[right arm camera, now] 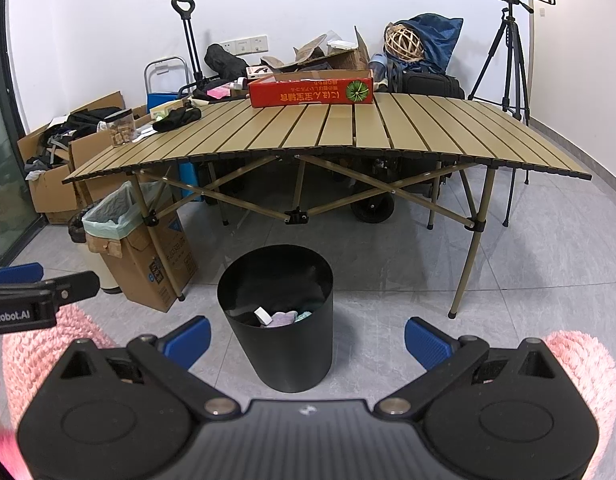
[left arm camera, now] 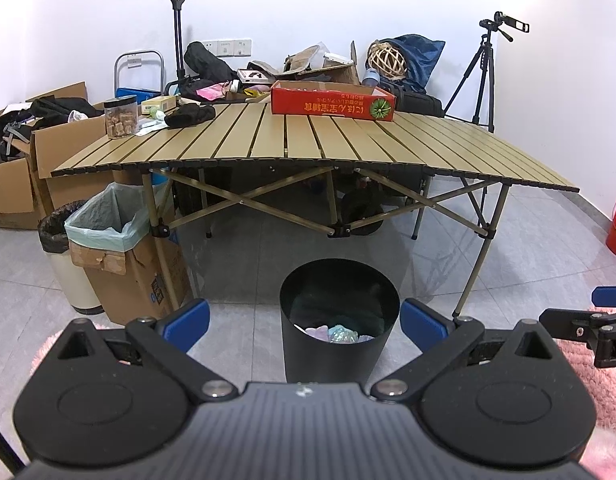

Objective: Collect trash

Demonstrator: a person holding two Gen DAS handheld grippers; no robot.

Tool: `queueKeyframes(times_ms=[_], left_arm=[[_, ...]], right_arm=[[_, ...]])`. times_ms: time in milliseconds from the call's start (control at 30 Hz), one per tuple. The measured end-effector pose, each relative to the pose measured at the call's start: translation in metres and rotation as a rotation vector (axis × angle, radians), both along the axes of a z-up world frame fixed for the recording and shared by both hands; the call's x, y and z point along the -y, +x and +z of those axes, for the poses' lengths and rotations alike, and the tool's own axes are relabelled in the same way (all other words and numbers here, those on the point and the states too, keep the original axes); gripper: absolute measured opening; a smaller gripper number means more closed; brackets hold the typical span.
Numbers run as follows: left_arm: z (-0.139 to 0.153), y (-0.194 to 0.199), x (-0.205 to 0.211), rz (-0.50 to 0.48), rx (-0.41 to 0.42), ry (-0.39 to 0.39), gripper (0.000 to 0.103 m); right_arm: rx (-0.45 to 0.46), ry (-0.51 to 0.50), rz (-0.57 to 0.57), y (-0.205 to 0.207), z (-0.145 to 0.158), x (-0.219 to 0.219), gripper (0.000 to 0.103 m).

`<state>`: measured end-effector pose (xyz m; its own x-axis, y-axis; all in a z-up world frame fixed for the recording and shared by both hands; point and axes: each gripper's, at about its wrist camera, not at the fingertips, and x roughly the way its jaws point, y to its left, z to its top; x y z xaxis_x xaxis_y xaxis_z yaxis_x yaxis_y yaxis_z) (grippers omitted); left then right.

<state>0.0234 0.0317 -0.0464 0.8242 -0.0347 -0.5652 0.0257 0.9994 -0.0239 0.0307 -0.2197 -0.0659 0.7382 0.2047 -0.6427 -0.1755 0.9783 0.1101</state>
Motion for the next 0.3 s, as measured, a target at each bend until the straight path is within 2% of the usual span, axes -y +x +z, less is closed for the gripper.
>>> queueKeyframes(times_ms=[300], left_arm=[[-0.0009,0.0003,0.0004,-0.003,0.0,0.001,0.103]], right_arm=[[-0.003,0.001,-0.001,0.0003,-0.0003,-0.0003,0.103]])
